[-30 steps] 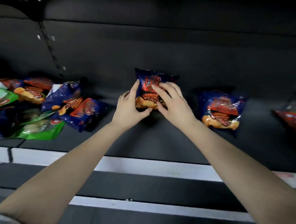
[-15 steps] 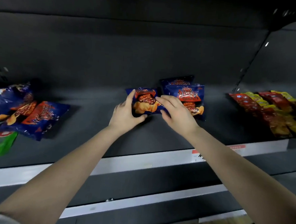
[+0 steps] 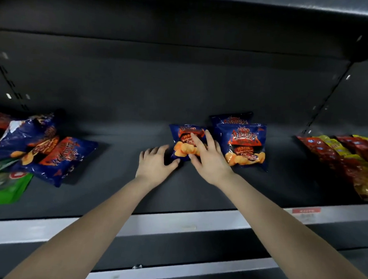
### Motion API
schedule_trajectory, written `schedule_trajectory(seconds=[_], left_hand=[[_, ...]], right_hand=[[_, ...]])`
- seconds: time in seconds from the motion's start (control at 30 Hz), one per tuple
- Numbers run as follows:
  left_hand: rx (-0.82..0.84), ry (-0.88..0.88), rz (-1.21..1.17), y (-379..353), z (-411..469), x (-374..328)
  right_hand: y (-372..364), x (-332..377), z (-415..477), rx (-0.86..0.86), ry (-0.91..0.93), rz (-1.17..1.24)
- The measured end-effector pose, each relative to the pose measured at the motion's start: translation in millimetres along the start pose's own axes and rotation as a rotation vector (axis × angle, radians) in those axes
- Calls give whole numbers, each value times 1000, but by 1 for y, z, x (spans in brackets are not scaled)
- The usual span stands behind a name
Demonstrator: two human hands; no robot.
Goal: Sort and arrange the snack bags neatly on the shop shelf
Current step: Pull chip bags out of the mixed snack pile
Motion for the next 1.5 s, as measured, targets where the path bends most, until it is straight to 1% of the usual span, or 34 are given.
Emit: schedule_trajectory(seconds=[0.1,0.17,0.27,0.37,0.57,0.77,0.87,0.93,1.03,1.17,1.23,1.37,1.5], left_hand=[[-26,-4,-47,0,-2,1],[-50,-31,-66,2,-5,-1],[-62,-106,-18,2,-8,-8],[-30,-192,84,-6,-8,-18],[30,-166,104,-13,-4,-14],[68,-152,115,-16,-3,-14],[82,-137,106,-16,-3,-12],[87,-118,98,-14,-3,-12],[61,-94,35,-10,-4,-12],[-78,-98,-224,7,-6,-9],[-142,-84,-330,14,-7,-5],[-147,20,-409,12,-5,6],[-136,28,-432,11,-5,7]], right_hand=[[-18,-1,2,67,-26,-31],[-28,1,-1,74,-10,-24],[-32,1,-6,20,12,-2],[-27,-3,-6,-47,4,18],[-33,-7,-3,-31,-19,15],[-32,-9,-3,-50,-27,-15],[-29,-8,-5,-61,-43,24],[-25,-8,-7,-84,-65,103],[-17,-7,-8,-130,-63,195],[-4,-3,-10,-233,8,259],[-1,-1,-11,-258,41,271],[2,7,-14,-265,120,294],[7,16,-17,-306,194,298]])
Point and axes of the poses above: each hand's wrist, its own z-axis towards the middle knuckle, its own y-axis out of the back of the hand, x = y × z, the point moved 8 cm from there along z, towards the middle knuckle, and after that the axes turned 11 degrees about z, right-handed, at the moved point
